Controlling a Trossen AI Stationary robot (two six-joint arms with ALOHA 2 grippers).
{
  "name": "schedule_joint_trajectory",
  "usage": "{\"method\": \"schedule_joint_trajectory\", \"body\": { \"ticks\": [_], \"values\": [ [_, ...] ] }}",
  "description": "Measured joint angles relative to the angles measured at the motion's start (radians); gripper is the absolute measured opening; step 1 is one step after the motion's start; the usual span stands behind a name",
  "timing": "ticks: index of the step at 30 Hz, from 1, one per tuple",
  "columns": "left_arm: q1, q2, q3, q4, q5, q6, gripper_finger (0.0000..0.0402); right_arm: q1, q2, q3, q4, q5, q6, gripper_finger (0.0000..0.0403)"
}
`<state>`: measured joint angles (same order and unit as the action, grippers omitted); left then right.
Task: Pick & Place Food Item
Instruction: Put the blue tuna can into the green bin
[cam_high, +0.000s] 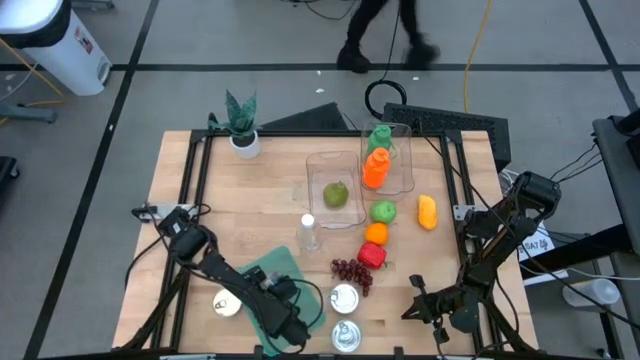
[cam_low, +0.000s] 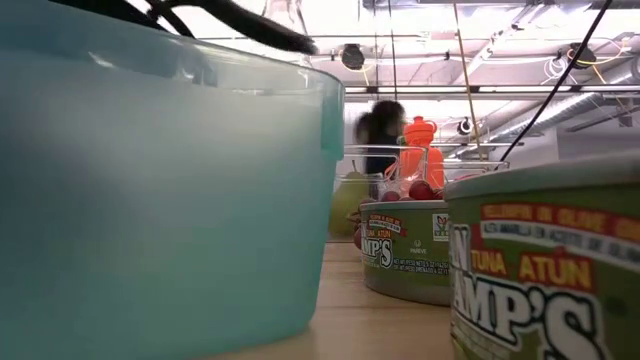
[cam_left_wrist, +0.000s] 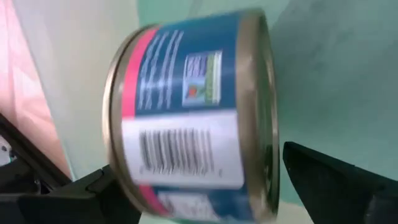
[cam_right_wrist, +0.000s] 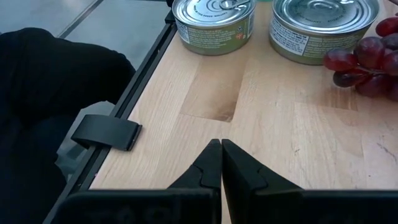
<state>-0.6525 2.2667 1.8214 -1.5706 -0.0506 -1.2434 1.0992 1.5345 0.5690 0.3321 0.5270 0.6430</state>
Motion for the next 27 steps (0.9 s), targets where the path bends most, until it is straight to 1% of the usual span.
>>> {"method": "schedule_joint_trajectory", "body": {
  "ticks": [3,5,11,19,24,27],
  "values": [
    [-0.003,-0.012,0.0,-0.001,-0.005,-0.034,0.0331,0.0,0.0,0.0,0.0,0.0,0.0,0.0],
    [-0.003,-0.017,0.0,0.001,-0.007,-0.051,0.0303,0.0,0.0,0.0,0.0,0.0,0.0,0.0],
    [-0.002,-0.017,0.0,0.001,-0.032,-0.057,0.0188,0.0,0.0,0.0,0.0,0.0,0.002,0.0],
    [-0.002,-0.017,0.0,0.001,-0.081,-0.079,0.0187,0.0,0.0,0.0,0.0,0.0,0.003,0.0],
    [0.008,-0.017,0.0,0.001,-0.067,-0.077,0.0187,0.0,0.0,0.0,0.0,0.0,0.003,0.0],
    [0.019,-0.017,0.0,0.0,-0.044,-0.047,0.0187,0.0,0.0,0.0,0.0,0.0,0.002,0.0]
  ]
}}
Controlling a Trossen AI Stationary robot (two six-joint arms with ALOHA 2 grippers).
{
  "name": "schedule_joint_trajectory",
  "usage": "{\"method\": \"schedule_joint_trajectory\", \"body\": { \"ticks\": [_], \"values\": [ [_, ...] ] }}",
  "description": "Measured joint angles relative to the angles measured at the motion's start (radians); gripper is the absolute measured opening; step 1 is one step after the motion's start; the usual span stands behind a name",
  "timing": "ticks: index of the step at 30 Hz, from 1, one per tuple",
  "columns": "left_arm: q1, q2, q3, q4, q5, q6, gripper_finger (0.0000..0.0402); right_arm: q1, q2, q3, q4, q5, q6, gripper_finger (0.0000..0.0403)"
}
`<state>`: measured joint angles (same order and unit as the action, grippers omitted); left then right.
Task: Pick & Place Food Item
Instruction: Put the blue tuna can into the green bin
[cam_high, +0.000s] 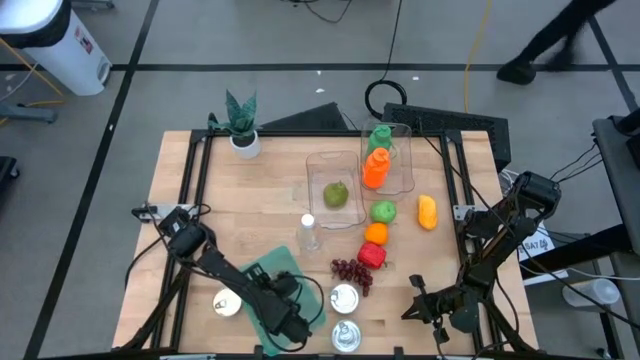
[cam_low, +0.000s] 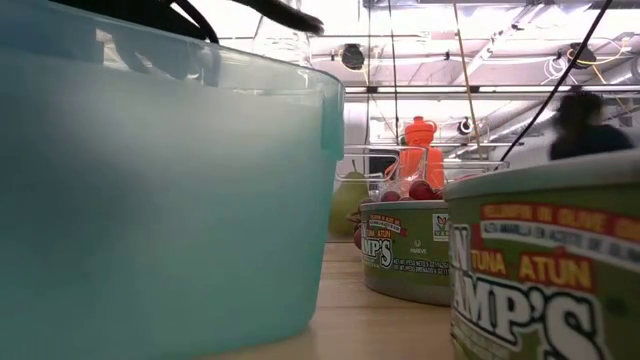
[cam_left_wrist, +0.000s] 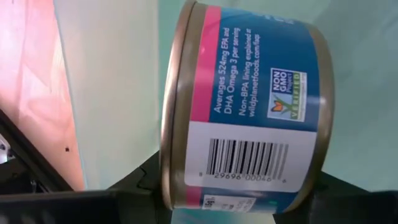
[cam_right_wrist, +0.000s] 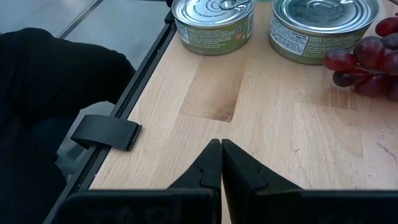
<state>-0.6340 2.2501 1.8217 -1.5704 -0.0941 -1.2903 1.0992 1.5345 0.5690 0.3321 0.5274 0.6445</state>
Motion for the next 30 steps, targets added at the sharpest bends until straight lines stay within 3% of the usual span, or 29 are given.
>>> {"method": "schedule_joint_trajectory", "body": {
  "ticks": [5,10,12,24,27,30],
  "values": [
    [0.007,0.0,0.0,-0.001,-0.001,0.024,0.0205,0.0,0.0,0.0,0.0,0.0,0.001,0.0],
    [-0.003,0.0,0.0,-0.002,-0.004,0.032,0.0348,0.0,0.0,0.0,0.0,0.0,0.001,0.0],
    [-0.006,-0.003,0.0,-0.002,0.007,0.02,0.0382,0.0,0.0,0.0,0.0,0.0,-0.001,0.0],
    [-0.041,-0.019,0.187,0.002,0.03,0.041,0.0301,0.0,0.0,0.0,0.0,0.0,-0.002,0.0],
    [-0.072,-0.043,0.263,0.001,-0.016,0.043,0.029,0.0,0.0,0.0,0.0,0.0,-0.002,0.0],
    [-0.118,-0.082,0.314,0.011,-0.137,0.056,0.0281,0.0,0.0,0.0,0.0,0.0,-0.002,0.0]
  ]
}}
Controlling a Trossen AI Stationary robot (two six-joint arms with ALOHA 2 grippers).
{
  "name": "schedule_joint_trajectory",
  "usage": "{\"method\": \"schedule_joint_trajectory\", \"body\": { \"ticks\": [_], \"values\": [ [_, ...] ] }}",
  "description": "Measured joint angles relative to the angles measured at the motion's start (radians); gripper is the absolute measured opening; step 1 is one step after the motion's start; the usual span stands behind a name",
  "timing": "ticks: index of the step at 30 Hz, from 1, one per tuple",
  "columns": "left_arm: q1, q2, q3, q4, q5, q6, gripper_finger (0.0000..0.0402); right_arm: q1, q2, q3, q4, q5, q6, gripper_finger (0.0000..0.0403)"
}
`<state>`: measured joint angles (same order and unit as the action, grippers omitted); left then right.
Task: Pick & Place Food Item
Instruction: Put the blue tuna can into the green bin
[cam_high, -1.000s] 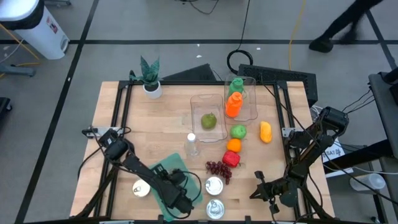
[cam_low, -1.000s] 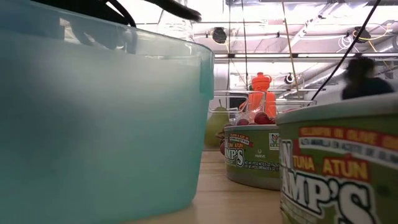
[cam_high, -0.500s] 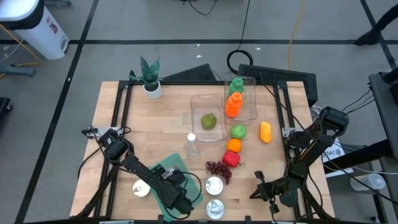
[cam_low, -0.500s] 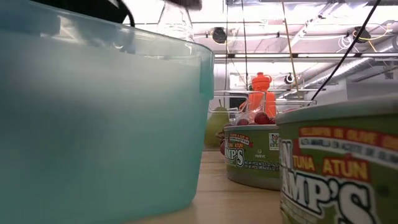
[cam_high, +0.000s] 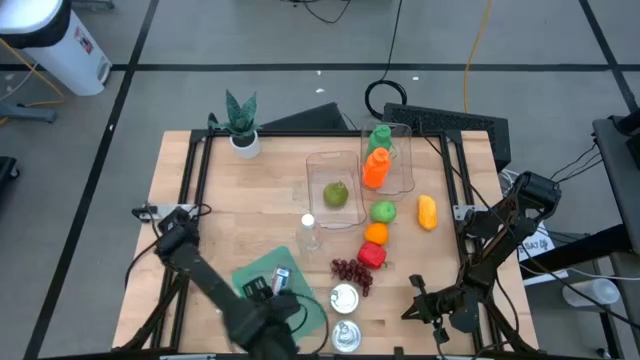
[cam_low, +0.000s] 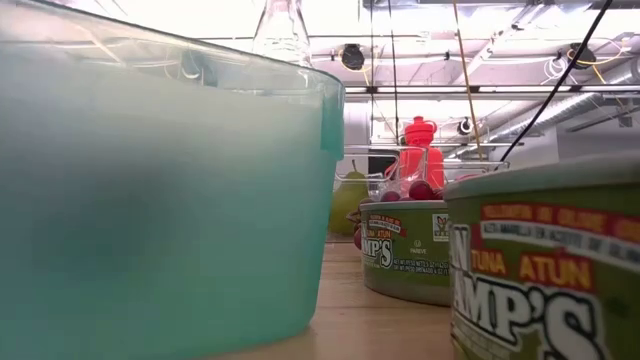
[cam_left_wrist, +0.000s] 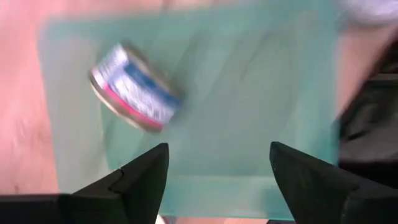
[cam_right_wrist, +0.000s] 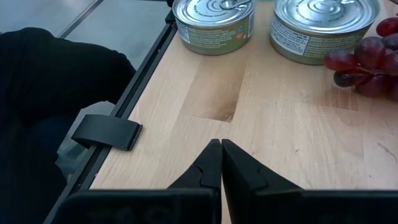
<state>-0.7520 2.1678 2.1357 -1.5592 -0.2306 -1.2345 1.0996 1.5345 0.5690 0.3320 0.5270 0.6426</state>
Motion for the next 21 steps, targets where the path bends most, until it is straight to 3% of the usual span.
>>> {"method": "schedule_joint_trajectory", "body": {
  "ticks": [4,6,8,10,14,18,21],
  "values": [
    [-0.097,-0.061,0.009,0.148,-0.322,0.098,0.0272,0.0,0.0,0.0,0.0,0.0,0.0,0.0],
    [-0.149,-0.083,0.01,0.301,-0.471,0.263,0.0268,0.0,0.0,0.0,0.0,0.0,0.0,0.0],
    [-0.191,-0.094,0.01,0.499,-0.54,0.507,0.026,0.0,0.0,0.0,0.0,0.0,0.0,0.0],
    [-0.215,-0.098,0.01,0.72,-0.508,0.761,0.0246,0.0,0.0,0.0,0.0,0.0,0.0,0.0],
    [-0.214,-0.099,0.01,1.071,-0.318,1.186,0.0197,-0.005,0.0,0.0,0.013,0.0,-0.001,0.0],
    [-0.146,-0.099,0.01,1.193,-0.1,1.346,0.0136,-0.014,0.0,0.0,0.04,0.0,-0.02,0.0],
    [-0.09,-0.115,0.008,1.147,-0.032,1.413,0.0085,-0.015,0.0,0.0,0.056,0.0,-0.039,0.0]
  ]
}}
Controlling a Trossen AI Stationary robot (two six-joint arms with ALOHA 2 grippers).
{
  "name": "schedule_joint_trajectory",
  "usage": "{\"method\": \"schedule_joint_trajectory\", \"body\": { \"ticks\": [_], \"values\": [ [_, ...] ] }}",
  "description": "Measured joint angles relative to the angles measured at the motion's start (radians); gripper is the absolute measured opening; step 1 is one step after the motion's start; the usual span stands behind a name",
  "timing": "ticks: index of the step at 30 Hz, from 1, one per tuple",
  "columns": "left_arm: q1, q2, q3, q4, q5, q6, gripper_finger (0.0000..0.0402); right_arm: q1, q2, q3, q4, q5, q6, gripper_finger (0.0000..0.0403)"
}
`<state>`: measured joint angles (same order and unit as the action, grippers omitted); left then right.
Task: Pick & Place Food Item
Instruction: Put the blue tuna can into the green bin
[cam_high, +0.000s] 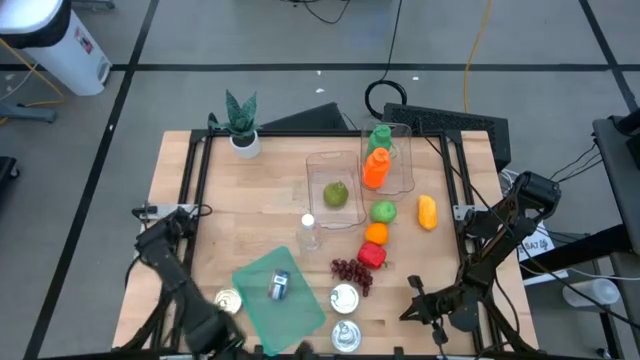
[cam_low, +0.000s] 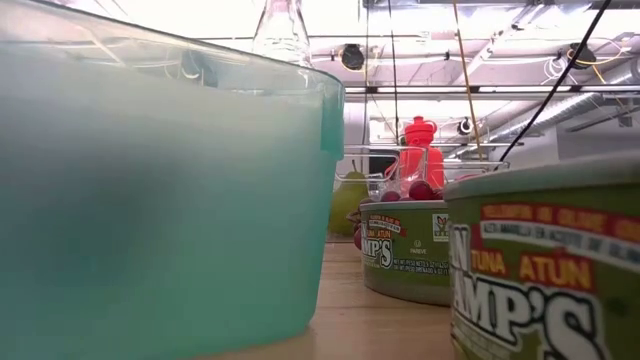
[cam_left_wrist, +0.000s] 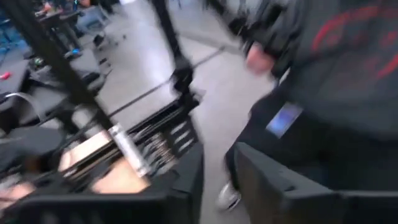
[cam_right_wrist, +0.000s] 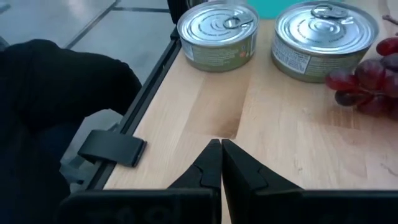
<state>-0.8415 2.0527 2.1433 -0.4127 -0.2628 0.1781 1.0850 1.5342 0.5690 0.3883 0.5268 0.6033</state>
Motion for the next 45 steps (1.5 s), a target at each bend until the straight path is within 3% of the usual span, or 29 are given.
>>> {"method": "schedule_joint_trajectory", "body": {
  "ticks": [2,6,10,16,21,23,26,29,34,37,41,45],
  "values": [
    [0.021,-0.035,-0.001,-0.08,-0.024,0.034,0.0058,0.0,0.0,0.0,0.0,0.0,0.001,0.0],
    [0.008,-0.123,-0.001,-0.163,-0.145,0.114,0.0051,0.006,0.0,0.0,-0.001,0.0,0.015,0.0],
    [-0.021,-0.237,-0.115,-0.139,-0.204,0.171,0.0049,0.011,0.0,0.0,0.001,-0.001,0.017,0.0],
    [0.02,-0.525,-0.611,0.353,-0.097,0.256,0.0049,-0.007,0.0,0.0,0.005,0.0,0.0,0.0],
    [0.075,-0.739,-1.096,0.827,-0.126,0.229,0.0049,-0.025,0.0,0.0,0.004,-0.004,0.001,0.0],
    [0.031,-0.815,-1.249,0.991,-0.23,0.196,0.0049,-0.025,0.0,0.0,0.004,-0.004,0.001,0.0],
    [-0.108,-0.881,-1.386,1.098,-0.579,0.097,0.0049,-0.025,0.0,0.0,0.003,-0.004,-0.001,0.0],
    [-0.208,-0.849,-1.412,1.013,-0.915,-0.086,0.0049,-0.025,0.0,0.0,0.001,-0.004,-0.004,0.0],
    [-0.258,-0.729,-1.397,0.92,-1.129,-0.393,0.0049,-0.027,0.0,0.0,-0.006,-0.004,-0.016,0.0],
    [-0.235,-0.663,-1.397,0.902,-1.138,-0.537,0.0049,-0.035,0.0,0.0,-0.008,-0.005,-0.025,0.0],
    [-0.143,-0.578,-1.383,0.903,-1.031,-0.705,0.0049,-0.049,0.0,0.0,-0.018,-0.006,-0.025,0.0],
    [-0.099,-0.526,-1.337,0.857,-0.89,-0.688,0.0049,-0.052,0.0,0.0,-0.032,-0.008,-0.025,0.0]
  ]
}}
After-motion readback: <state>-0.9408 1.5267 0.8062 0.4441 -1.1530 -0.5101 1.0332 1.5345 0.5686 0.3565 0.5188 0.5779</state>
